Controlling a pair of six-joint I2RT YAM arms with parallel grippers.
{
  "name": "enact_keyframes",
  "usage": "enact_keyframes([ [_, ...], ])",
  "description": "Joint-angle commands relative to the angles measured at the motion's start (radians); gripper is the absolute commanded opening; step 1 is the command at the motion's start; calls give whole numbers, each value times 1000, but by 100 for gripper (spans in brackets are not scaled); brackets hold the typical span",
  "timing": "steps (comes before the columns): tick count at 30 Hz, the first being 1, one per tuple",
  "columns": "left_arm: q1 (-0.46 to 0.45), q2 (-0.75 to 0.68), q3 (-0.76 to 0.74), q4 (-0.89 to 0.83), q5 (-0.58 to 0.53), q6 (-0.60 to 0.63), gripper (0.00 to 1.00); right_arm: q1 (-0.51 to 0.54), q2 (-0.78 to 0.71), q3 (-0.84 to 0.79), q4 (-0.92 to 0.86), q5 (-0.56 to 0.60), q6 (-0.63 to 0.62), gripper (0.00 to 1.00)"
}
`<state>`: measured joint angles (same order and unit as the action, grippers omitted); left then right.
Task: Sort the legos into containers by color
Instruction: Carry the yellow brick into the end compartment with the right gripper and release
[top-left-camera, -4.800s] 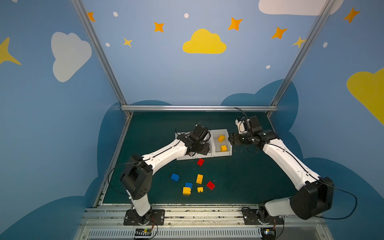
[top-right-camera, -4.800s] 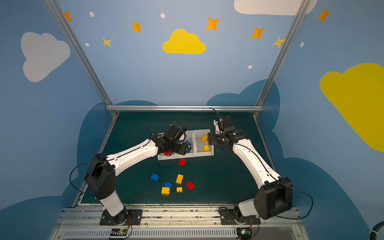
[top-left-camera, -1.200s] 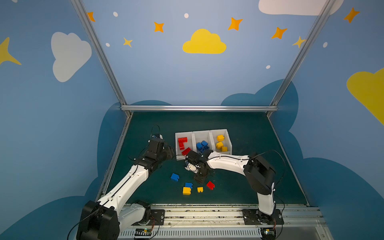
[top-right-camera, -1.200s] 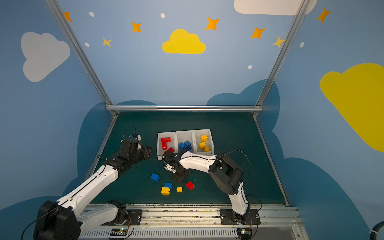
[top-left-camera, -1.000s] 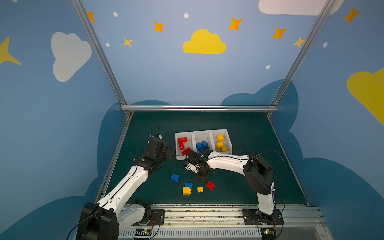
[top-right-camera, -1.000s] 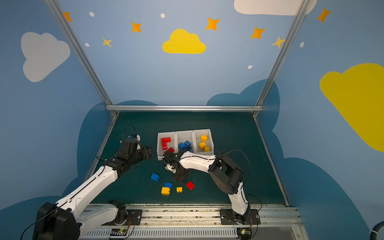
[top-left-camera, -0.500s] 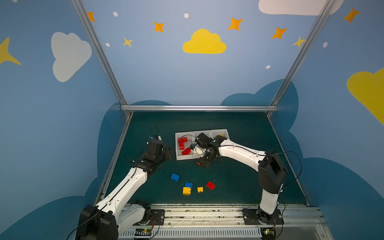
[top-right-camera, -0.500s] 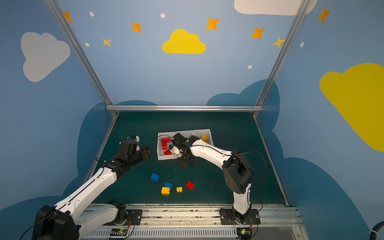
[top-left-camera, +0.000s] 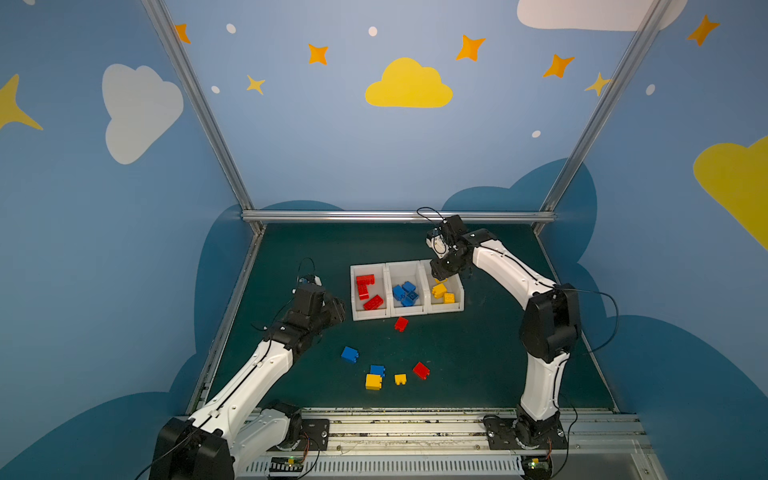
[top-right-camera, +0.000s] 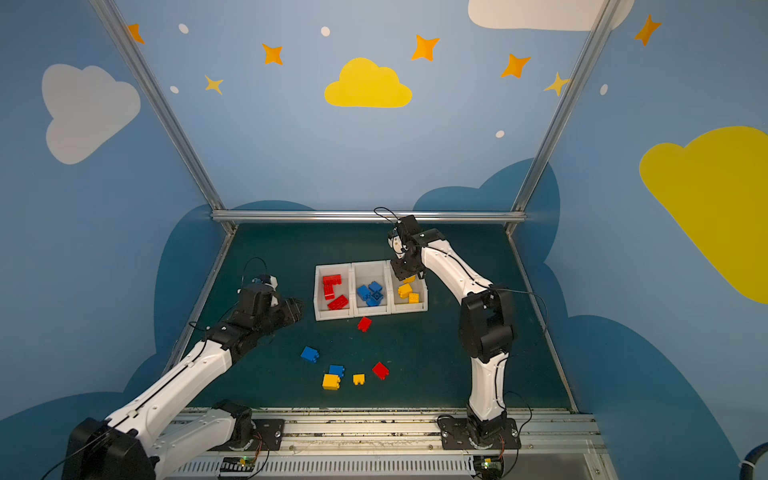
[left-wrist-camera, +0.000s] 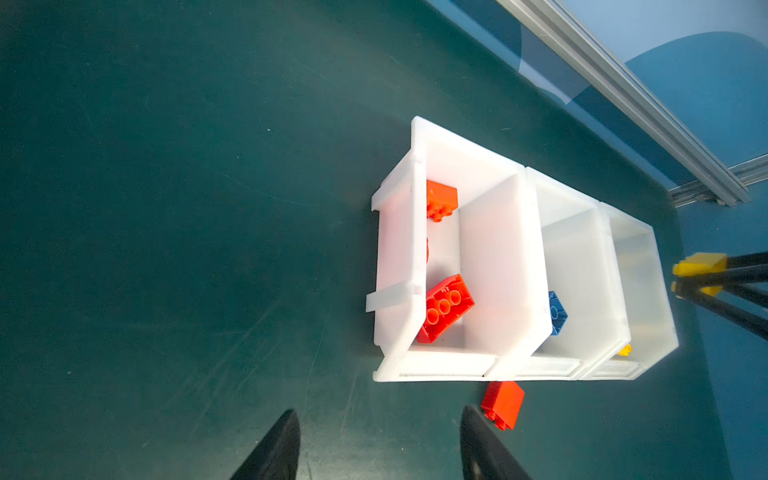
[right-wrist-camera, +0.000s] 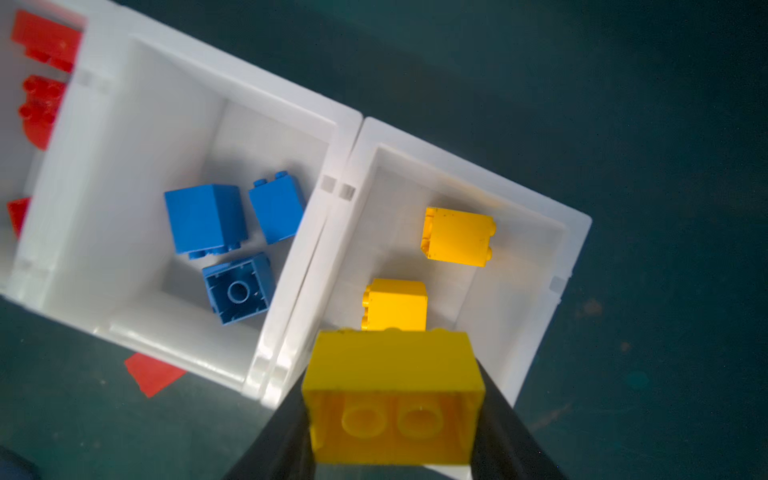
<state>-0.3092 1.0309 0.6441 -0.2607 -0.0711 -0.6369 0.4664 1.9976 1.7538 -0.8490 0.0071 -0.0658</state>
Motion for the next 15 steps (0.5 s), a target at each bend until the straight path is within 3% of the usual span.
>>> enact_keyframes([
  [1,4,-19,-11,-17,14,-9,62,-14,40,42,-7,-55,71,45],
  [4,4,-28,-14,-30,17,-12,62,-25,63,59,-4,-77,89,45],
  [9,4,-47,-32,-22,17,-16,62,-29,78,75,-20,-58,106,64],
  [15,4,-51,-31,0,4,23,63,-33,52,71,-38,-52,122,70],
])
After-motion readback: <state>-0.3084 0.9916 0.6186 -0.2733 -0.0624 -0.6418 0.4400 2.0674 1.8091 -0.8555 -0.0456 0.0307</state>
